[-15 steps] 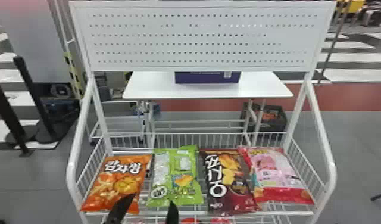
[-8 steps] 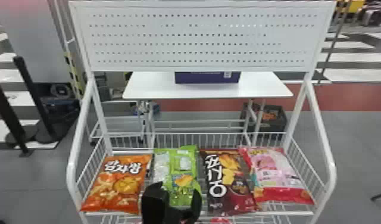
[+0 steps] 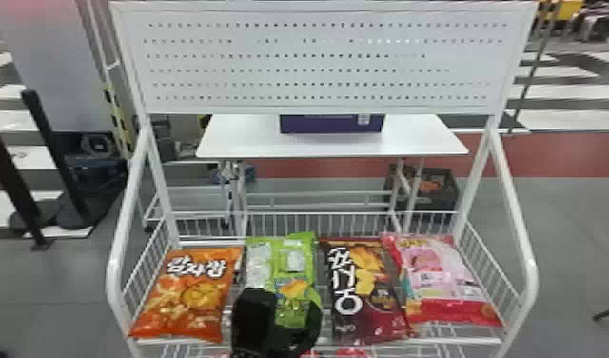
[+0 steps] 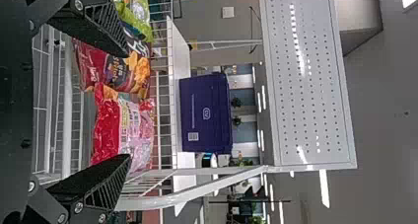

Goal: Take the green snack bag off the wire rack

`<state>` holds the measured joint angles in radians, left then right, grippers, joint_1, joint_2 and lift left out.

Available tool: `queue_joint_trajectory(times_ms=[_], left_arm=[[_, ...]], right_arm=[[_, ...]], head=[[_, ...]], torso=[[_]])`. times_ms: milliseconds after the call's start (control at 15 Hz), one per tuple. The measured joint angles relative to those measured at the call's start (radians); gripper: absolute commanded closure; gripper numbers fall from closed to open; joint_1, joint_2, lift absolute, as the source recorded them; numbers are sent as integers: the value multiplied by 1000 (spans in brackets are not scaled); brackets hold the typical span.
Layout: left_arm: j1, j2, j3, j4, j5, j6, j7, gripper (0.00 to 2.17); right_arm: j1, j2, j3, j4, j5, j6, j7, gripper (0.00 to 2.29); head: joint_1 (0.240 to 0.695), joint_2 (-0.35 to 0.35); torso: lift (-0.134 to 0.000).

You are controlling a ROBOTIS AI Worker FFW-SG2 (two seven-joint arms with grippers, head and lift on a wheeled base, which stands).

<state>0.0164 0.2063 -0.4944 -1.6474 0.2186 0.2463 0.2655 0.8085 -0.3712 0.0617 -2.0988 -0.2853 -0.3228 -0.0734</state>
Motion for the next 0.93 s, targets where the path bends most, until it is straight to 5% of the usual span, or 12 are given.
queue_joint_trajectory(times_ms=[267, 467, 933], left_arm=[[-13, -1, -1, 12, 6, 31, -6, 579], [-14, -1, 1, 12, 5, 68, -6, 1352], [54, 19, 8, -94, 0, 33, 20, 1440]], right_arm=[[1, 0, 0, 0, -2, 0, 0, 174], [4, 0, 0, -2, -2, -4, 0, 174], [3, 0, 0, -3, -3, -9, 0, 174]], head=[[499, 0], [499, 0], [499, 0]], torso=[[0], [0], [0]])
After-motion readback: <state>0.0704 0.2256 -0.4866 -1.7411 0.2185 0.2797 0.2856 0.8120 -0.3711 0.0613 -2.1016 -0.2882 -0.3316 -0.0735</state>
